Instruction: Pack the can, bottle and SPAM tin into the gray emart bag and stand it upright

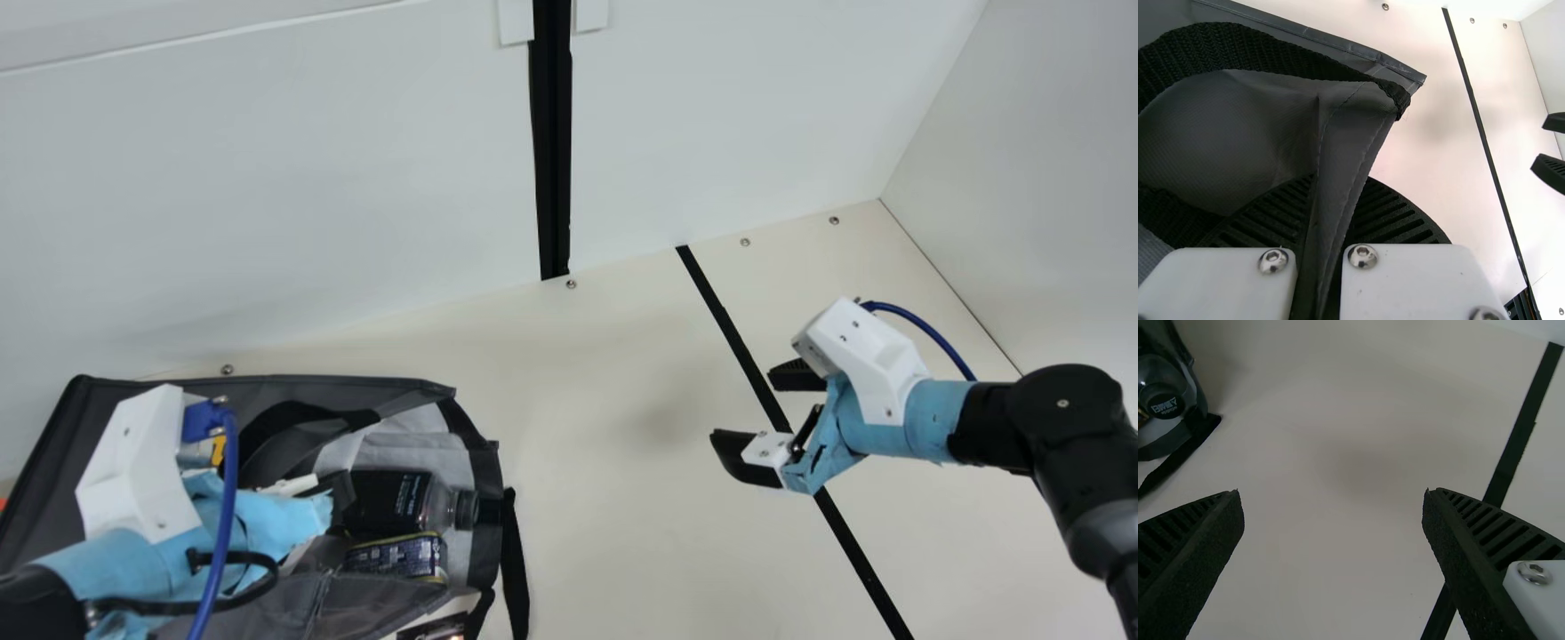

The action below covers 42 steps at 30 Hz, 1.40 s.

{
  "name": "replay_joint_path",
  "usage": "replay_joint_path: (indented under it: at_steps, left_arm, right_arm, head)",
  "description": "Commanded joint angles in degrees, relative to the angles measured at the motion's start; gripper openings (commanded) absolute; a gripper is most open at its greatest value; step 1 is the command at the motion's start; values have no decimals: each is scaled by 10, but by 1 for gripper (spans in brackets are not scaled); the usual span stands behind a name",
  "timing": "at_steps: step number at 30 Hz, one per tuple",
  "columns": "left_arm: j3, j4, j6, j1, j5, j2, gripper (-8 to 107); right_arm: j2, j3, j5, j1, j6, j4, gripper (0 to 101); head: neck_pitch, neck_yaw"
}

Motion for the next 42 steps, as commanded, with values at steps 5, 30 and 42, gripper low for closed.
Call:
replay_joint_path:
  at_steps: [5,30,42]
  left_arm:
    - [0,0,0,0,0,0,-8]
    - [0,0,0,0,0,0,-8]
    - [0,0,0,0,0,0,-8]
  right_arm:
    - [18,5,-6,33,-23,3,95]
    - [96,5,-26,175,-67,46,95]
    - [143,-13,-49,247,-65,80,95]
  head:
    - [-13,-1]
    - [-13,-1]
    - [-13,-1]
